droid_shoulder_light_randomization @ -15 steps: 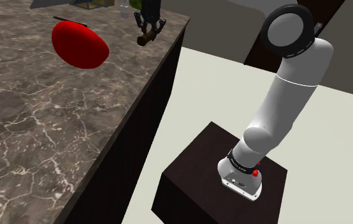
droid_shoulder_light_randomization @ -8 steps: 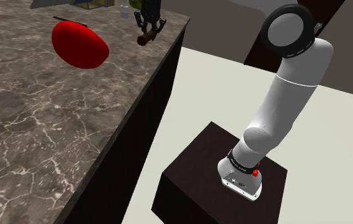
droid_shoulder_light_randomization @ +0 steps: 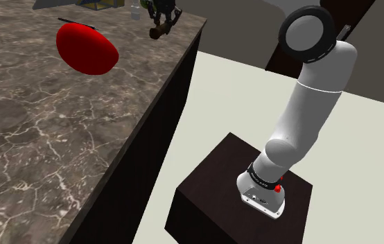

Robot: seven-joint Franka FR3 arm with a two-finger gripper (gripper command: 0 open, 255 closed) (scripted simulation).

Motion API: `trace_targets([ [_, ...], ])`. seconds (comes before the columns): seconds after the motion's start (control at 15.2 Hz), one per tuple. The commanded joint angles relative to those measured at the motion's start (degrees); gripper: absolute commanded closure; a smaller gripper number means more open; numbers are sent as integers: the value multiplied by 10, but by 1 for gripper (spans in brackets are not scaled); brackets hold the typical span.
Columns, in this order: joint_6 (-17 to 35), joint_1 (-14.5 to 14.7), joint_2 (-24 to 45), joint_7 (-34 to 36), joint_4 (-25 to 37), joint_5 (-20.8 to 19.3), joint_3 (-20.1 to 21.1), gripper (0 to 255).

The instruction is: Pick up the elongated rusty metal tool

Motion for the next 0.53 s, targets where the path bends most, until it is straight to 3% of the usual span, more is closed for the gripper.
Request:
trace_targets([
  [0.0,-19,2,7,-2,26,-2,0,255],
  [0.33,-72,12,33,-6,104,-12,1,255],
  [0.46,-73,12,34,-6,106,-12,1,255],
])
